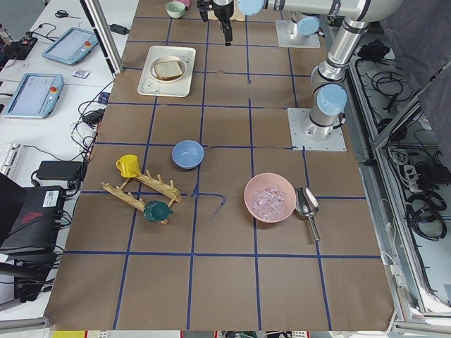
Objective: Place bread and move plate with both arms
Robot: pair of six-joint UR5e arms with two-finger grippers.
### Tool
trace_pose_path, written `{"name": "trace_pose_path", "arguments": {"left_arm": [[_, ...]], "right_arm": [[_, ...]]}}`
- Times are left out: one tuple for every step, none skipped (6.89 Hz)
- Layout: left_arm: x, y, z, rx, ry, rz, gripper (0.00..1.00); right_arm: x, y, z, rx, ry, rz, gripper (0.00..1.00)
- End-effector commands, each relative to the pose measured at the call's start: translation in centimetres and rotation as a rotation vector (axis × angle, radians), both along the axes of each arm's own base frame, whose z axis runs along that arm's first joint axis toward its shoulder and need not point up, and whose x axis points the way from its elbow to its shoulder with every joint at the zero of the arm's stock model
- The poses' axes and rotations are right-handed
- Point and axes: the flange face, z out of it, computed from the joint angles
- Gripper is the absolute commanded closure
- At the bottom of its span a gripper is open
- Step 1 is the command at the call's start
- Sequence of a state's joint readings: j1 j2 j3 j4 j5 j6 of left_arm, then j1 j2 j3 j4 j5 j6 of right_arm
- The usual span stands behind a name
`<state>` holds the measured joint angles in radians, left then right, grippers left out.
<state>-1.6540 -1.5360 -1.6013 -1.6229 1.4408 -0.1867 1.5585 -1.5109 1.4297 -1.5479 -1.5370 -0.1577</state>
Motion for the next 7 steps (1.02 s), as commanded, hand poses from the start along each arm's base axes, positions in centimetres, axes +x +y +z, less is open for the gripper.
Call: {"name": "trace_pose_path", "arguments": {"left_arm": [[2.3,-2.0,0.5,-0.100,-0.069,-0.193,0.00],[2.9,-3.2,1.8,-0.129,-0.077,-0.170,0.00],[3.1,-3.8,2.6,-0.146,-0.083,-0.166,0.00],[3.0,-3.7,2.5,-0.143,-0.083,-0.168,0.00],[3.0,-3.5,2.6,-0.146,-0.081,-0.168,0.00],[3.5,-3.6,3.0,-0.155,-0.085,-0.163,0.00],[4.5,-3.5,2.7,-0.144,-0.133,-0.146,0.00]], "right_arm": [[0.0,-0.1,-0.1,0.000,0.000,-0.001,0.00],[0.0,-0.1,-0.1,0.002,0.001,-0.001,0.00],[0.0,-0.1,-0.1,0.000,0.000,-0.001,0.00],[0.0,-0.1,-0.1,0.000,0.002,0.000,0.00],[0.0,-0.1,-0.1,0.000,0.002,-0.001,0.00],[0.0,-0.1,-0.1,0.002,0.002,0.000,0.00],[0.0,-0.1,-0.1,0.000,0.002,0.000,0.00]]}}
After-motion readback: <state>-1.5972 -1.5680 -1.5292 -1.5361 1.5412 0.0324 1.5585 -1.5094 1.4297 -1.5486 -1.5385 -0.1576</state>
